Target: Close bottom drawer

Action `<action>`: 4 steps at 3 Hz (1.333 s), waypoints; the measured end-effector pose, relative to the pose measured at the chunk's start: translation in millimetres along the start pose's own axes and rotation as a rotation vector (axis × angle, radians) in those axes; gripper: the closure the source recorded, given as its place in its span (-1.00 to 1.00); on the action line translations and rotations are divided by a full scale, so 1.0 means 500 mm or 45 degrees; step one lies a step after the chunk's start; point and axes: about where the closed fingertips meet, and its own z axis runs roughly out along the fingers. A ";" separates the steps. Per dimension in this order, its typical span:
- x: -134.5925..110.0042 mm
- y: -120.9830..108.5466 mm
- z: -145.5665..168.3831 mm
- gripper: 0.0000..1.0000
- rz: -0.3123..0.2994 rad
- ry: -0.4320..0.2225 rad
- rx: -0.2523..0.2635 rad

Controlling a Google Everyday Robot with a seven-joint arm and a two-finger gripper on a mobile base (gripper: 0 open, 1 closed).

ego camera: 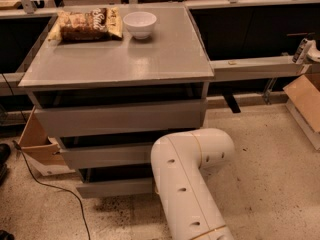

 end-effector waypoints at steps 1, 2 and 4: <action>0.000 0.000 0.000 1.00 0.000 0.000 0.000; -0.012 -0.027 0.006 1.00 -0.028 -0.026 0.043; -0.054 -0.089 0.017 1.00 -0.145 -0.091 0.120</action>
Offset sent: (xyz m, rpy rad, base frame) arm 0.1013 0.0126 0.0432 0.0286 -0.3010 0.0443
